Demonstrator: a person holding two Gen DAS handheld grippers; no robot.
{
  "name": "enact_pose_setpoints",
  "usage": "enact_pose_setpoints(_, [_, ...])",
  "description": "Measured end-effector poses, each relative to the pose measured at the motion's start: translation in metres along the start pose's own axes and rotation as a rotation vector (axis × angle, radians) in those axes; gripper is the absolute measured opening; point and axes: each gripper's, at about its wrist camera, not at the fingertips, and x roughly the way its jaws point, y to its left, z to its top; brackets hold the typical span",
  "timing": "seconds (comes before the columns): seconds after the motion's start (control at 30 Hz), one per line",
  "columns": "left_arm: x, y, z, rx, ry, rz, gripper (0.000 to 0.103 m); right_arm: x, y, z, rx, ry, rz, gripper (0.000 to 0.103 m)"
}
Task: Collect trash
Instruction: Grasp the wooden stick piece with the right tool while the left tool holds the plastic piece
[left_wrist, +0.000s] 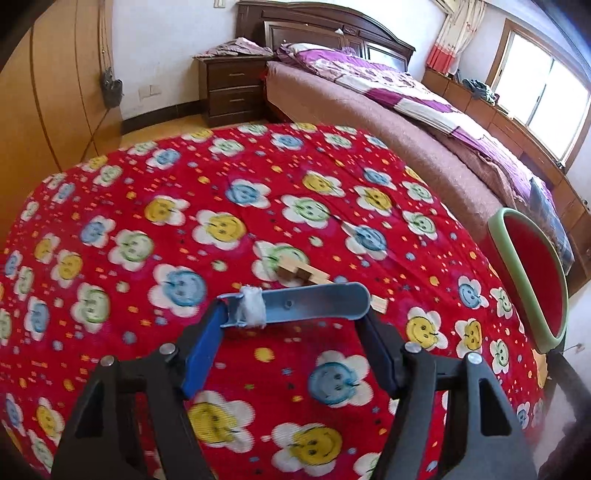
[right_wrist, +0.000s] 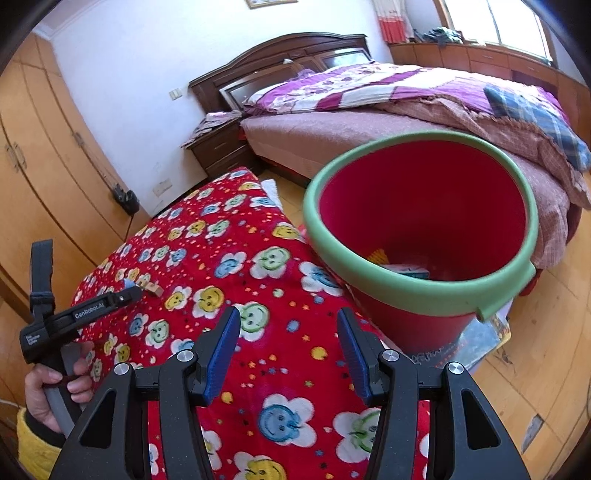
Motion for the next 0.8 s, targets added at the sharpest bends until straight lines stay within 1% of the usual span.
enact_pose_setpoints(0.07, [-0.008, 0.007, 0.002, -0.001, -0.02, 0.023, 0.071, 0.002, 0.008, 0.003, -0.021, 0.0, 0.009, 0.056])
enact_pose_setpoints(0.2, [-0.019, 0.028, 0.007, 0.0, -0.048, 0.111, 0.071, 0.009, 0.029, 0.011, -0.064, 0.009, 0.041, 0.056])
enact_pose_setpoints(0.3, [-0.023, 0.046, 0.009, -0.02, -0.06, 0.164, 0.071, 0.019, 0.047, 0.016, -0.096, 0.025, 0.071, 0.056])
enact_pose_setpoints(0.37, [-0.023, 0.058, 0.009, -0.04, -0.062, 0.184, 0.071, 0.026, 0.061, 0.018, -0.125, 0.03, 0.08, 0.056])
enact_pose_setpoints(0.5, [-0.02, 0.077, 0.007, -0.093, -0.072, 0.201, 0.071, 0.045, 0.087, 0.022, -0.18, 0.058, 0.1, 0.056])
enact_pose_setpoints(0.63, [-0.015, 0.09, 0.005, -0.147, -0.078, 0.166, 0.071, 0.068, 0.112, 0.023, -0.236, 0.091, 0.128, 0.056])
enact_pose_setpoints(0.8, [-0.009, 0.095, 0.002, -0.155, -0.085, 0.163, 0.071, 0.097, 0.139, 0.021, -0.3, 0.136, 0.154, 0.056])
